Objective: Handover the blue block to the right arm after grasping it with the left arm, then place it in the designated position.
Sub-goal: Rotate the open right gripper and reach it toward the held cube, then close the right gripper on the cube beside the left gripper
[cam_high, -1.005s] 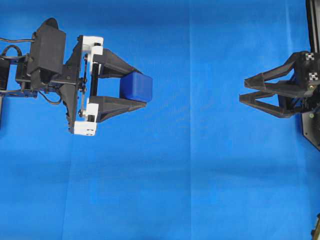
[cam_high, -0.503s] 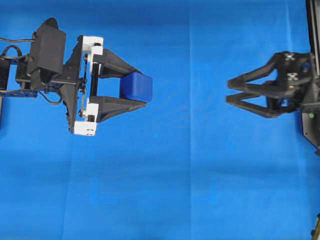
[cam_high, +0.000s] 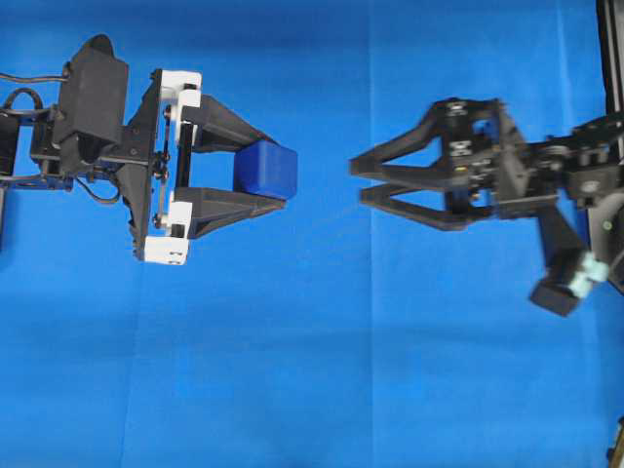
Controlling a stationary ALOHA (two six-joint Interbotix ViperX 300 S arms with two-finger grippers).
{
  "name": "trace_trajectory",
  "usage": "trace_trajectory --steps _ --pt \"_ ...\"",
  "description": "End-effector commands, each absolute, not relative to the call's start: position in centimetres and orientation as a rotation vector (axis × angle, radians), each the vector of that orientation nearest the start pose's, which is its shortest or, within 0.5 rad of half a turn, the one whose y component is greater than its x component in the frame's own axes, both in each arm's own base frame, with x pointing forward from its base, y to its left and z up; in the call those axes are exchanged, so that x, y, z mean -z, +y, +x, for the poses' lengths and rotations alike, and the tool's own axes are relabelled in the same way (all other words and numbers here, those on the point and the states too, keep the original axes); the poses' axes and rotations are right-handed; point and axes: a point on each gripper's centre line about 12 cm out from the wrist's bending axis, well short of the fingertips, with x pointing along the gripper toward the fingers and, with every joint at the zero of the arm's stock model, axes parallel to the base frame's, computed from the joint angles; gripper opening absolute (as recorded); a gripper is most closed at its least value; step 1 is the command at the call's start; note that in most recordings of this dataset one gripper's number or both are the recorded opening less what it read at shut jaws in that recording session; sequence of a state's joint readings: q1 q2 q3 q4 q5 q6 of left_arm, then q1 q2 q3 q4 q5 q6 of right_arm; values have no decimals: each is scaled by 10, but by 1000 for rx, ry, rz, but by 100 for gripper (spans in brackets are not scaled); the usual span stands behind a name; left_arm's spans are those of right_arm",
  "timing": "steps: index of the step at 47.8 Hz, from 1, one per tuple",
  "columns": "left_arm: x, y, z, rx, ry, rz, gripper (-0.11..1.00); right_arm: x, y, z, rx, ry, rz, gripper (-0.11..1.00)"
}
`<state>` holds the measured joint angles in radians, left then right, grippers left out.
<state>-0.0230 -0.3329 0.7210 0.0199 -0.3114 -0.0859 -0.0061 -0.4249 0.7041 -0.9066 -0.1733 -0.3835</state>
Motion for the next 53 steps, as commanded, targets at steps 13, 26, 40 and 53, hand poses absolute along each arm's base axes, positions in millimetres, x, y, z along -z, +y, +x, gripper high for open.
trace_trajectory --steps 13,26,40,53 --pt "-319 -9 351 29 41 -68 48 -341 10 385 -197 36 -1264 94" --pt "-319 -9 351 29 43 -68 48 -343 9 407 -195 30 -1266 94" --pt "-319 -9 351 29 44 -62 48 -340 6 407 -184 72 -1261 79" --pt "-318 -9 351 29 50 -62 48 -345 5 408 -169 74 -1226 52"
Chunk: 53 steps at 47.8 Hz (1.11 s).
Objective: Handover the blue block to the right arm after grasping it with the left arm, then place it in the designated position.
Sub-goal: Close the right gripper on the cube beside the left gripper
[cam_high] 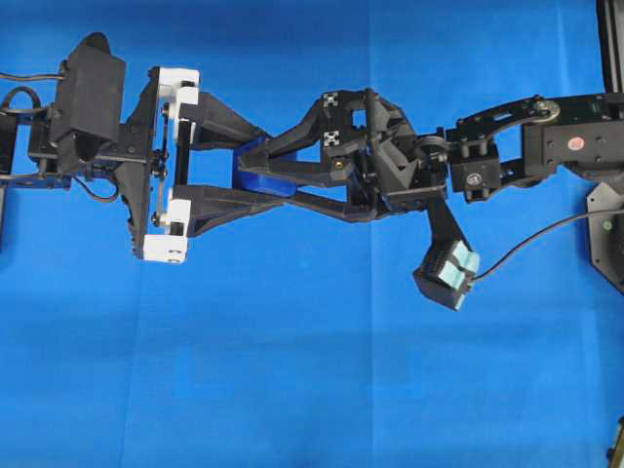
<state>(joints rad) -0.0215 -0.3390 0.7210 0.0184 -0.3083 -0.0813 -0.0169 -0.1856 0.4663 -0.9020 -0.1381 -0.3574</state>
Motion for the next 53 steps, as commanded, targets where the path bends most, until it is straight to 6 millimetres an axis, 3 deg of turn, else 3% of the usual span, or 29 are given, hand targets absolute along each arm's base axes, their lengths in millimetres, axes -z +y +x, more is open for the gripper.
trace_trajectory --steps 1,31,33,38,41,53 --pt "-319 -9 351 29 50 -62 48 -345 5 408 -170 75 -1225 52" --pt "-320 -9 352 29 43 -71 49 -342 3 408 -164 101 -1197 52" --pt "-320 -9 352 29 38 -73 54 -342 3 408 -163 101 -1197 52" --pt "-322 -9 352 30 27 -71 82 -342 2 408 -163 101 -1197 52" --pt "-322 -9 352 30 23 -71 91 -342 3 408 -164 101 -1197 52" --pt "-322 -9 352 30 23 -71 93 -342 3 408 -164 101 -1197 52"
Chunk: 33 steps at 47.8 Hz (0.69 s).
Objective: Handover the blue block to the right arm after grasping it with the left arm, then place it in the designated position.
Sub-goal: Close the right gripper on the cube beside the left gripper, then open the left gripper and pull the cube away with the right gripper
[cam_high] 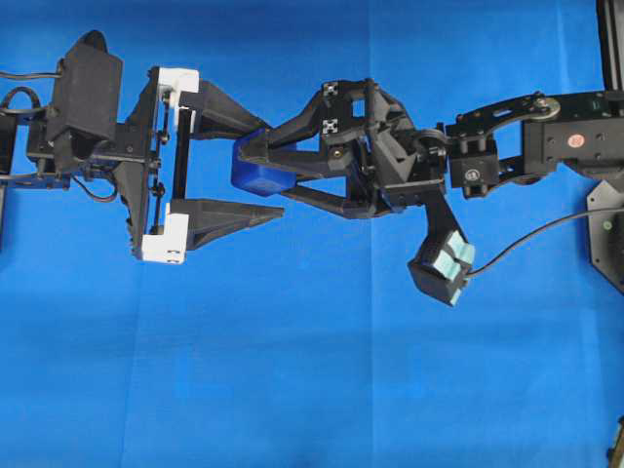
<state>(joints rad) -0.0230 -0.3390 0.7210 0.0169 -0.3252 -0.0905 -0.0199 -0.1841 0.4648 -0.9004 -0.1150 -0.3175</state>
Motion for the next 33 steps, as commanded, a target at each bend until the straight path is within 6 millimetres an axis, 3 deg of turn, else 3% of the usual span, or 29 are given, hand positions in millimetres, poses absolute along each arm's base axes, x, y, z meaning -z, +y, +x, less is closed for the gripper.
trace_trajectory --steps 1,16,33 --pt "-322 -9 352 30 21 -71 93 -342 3 408 -164 101 -1197 52" --pt "-322 -9 351 30 23 -71 93 -342 3 397 -164 101 -1197 52" --pt "-321 -9 351 30 24 -71 93 -344 4 358 -155 87 -1198 52"
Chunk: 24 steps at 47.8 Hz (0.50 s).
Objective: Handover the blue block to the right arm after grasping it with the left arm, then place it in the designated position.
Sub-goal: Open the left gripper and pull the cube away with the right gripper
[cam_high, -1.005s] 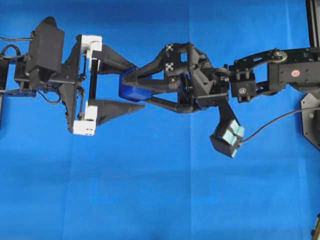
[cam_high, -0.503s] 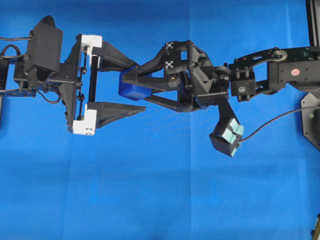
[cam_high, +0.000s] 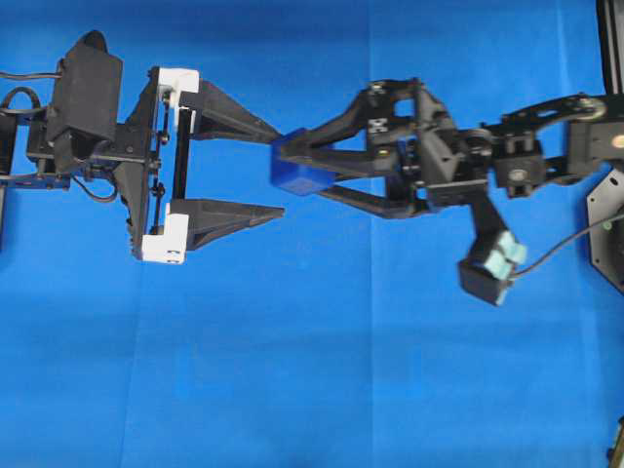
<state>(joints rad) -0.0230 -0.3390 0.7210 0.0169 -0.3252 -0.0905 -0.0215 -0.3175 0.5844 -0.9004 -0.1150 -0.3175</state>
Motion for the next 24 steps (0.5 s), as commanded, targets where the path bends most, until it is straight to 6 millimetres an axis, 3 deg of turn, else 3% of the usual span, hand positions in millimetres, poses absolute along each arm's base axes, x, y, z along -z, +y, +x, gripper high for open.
trace_trajectory --steps 1,15,24 --pt "-321 -9 351 30 24 -71 93 -344 4 356 -154 87 -1197 52" --pt "-322 -9 351 30 24 -71 93 -348 1 325 -118 100 -1145 52" --pt "-323 -9 351 30 21 -70 93 -349 1 316 -104 117 -1136 52"
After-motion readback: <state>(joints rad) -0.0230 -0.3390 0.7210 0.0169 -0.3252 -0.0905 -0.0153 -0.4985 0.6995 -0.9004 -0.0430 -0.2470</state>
